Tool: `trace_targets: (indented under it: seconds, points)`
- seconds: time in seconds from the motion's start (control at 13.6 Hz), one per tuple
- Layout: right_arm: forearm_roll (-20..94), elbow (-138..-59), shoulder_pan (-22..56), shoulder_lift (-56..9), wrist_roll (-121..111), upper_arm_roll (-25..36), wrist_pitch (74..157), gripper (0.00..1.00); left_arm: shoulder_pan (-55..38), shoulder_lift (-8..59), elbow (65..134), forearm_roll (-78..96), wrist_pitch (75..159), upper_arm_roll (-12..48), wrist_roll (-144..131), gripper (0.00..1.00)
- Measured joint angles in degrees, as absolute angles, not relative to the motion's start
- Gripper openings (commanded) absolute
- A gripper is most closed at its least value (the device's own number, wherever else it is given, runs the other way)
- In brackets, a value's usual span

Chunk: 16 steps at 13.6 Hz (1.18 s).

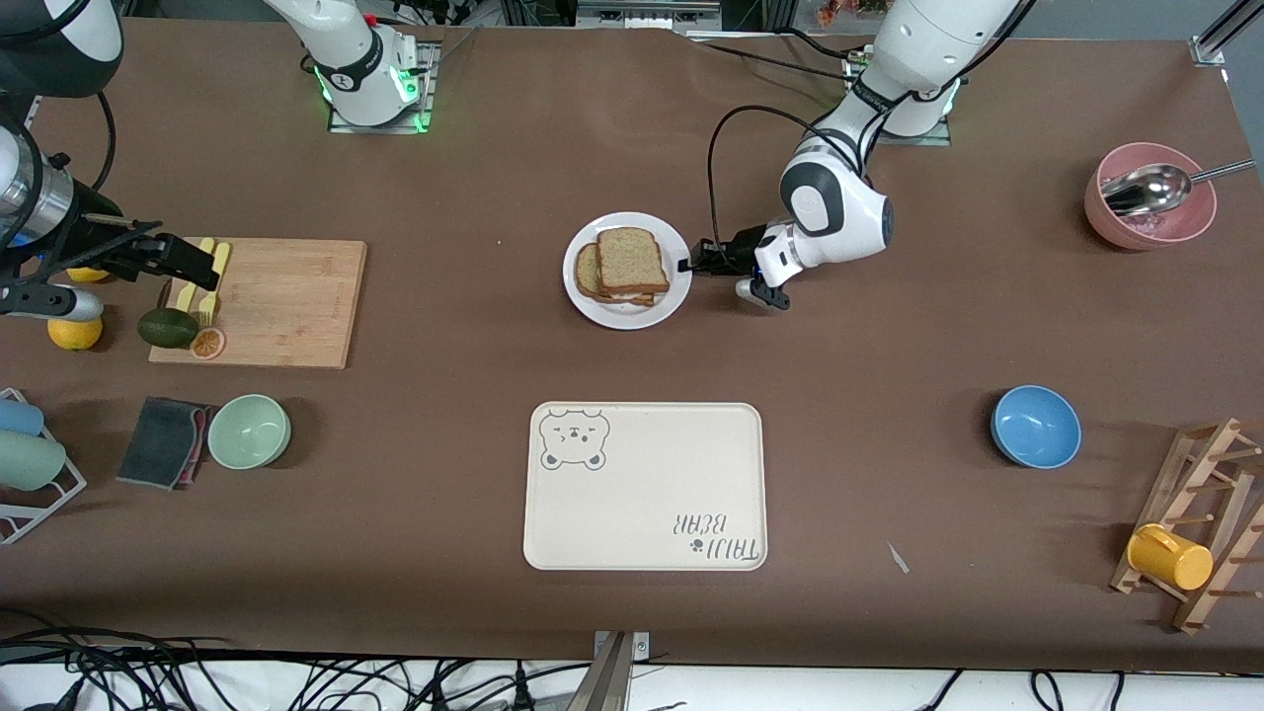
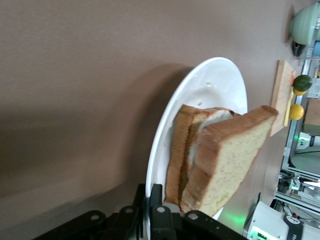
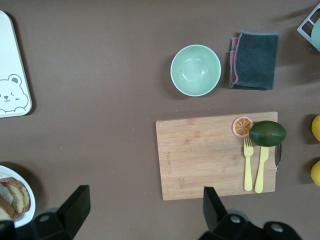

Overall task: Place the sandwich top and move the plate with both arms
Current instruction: 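Grip the white plate rim with the left gripper, then slide the plate with the left gripper onto the bear tray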

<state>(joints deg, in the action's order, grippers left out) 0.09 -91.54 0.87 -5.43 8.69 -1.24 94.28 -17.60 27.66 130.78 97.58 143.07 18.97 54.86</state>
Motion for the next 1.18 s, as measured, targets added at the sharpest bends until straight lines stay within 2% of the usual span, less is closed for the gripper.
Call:
trace_targets:
  seconds: [0.37, 1.18]
  points:
    - [0.1, -91.5, 0.9, -5.4, 9.4, -1.2, 94.3, 1.00, -17.6, 28.4, 130.7, 104.2, 143.0, 19.1, 61.1, 0.00]
    - [-1.4, -91.5, 0.9, -5.4, 9.5, -1.1, 94.4, 1.00, -16.4, 28.4, 127.0, 104.6, 144.0, 18.5, 59.7, 0.00]
